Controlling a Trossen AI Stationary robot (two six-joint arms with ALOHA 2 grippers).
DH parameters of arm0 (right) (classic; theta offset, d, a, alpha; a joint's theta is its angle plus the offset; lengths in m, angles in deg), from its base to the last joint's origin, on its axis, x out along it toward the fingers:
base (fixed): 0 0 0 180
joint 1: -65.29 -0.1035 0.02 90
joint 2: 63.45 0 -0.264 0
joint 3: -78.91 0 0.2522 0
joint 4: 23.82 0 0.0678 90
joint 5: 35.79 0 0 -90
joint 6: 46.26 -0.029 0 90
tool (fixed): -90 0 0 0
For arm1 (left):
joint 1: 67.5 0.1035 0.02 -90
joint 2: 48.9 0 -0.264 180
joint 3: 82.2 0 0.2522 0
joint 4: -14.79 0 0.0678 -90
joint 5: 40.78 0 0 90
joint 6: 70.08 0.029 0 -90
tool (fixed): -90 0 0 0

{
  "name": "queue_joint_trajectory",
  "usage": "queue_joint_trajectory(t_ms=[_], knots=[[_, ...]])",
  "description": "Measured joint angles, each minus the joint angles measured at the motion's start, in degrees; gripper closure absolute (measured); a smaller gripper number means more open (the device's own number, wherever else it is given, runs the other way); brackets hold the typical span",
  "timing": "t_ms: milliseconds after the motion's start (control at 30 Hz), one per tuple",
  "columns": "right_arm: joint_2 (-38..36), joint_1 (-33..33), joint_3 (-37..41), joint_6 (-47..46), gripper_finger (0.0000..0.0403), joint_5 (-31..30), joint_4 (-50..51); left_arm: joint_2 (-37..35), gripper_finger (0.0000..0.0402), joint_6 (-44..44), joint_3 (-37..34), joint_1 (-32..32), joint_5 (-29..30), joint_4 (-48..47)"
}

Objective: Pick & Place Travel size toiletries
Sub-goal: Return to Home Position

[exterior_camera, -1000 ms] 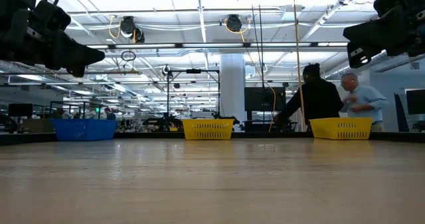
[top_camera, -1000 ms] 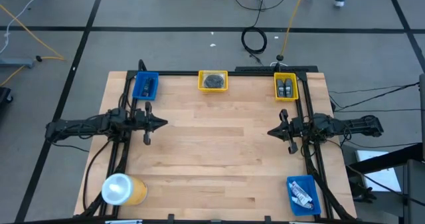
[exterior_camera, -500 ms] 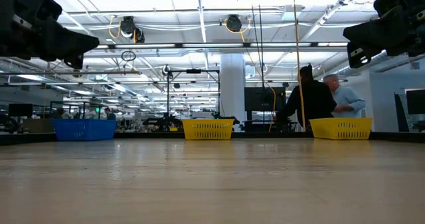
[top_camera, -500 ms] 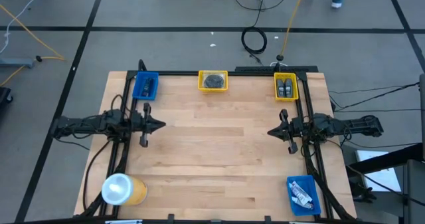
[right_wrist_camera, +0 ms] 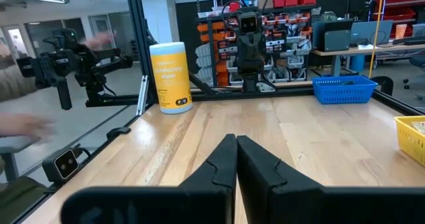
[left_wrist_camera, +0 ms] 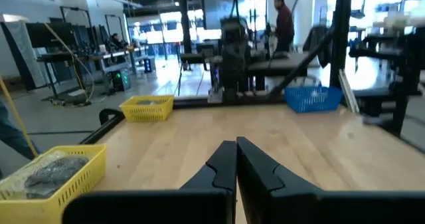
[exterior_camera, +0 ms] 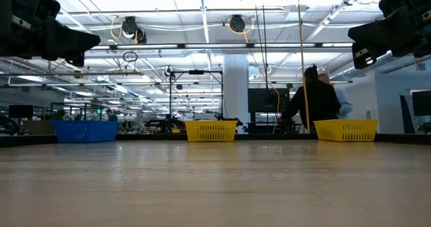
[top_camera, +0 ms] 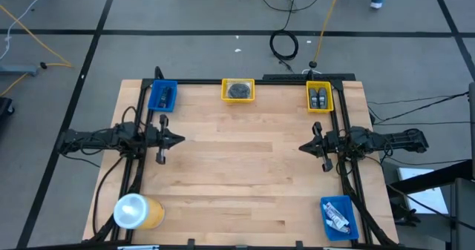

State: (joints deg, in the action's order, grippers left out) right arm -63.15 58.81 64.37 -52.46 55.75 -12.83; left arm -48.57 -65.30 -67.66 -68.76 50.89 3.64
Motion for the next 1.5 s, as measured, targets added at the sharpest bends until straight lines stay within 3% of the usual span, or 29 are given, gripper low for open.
queue_joint_trajectory(t_ms=[833, 933, 1167, 1500], knots=[[-0.13, -0.09, -0.01, -0.91, 0.0399, 0.04, 0.06, 1.2, 0.0391, -0.75, 0.06, 0.02, 0.0, 1.84], [-0.17, -0.09, -0.01, -2.36, 0.0399, 2.16, 0.67, 1.21, 0.0391, -0.75, 0.06, 0.02, -0.08, 1.85], [-0.17, -0.74, -0.01, 8.05, 0.0399, 2.59, 0.96, 1.19, 0.0391, -0.75, 0.06, 0.04, -0.08, 1.88], [-0.17, 0.66, -0.01, 10.34, 0.0399, 1.01, 1.36, 1.19, 0.0391, -0.75, 0.08, 0.04, -0.08, 1.9]])
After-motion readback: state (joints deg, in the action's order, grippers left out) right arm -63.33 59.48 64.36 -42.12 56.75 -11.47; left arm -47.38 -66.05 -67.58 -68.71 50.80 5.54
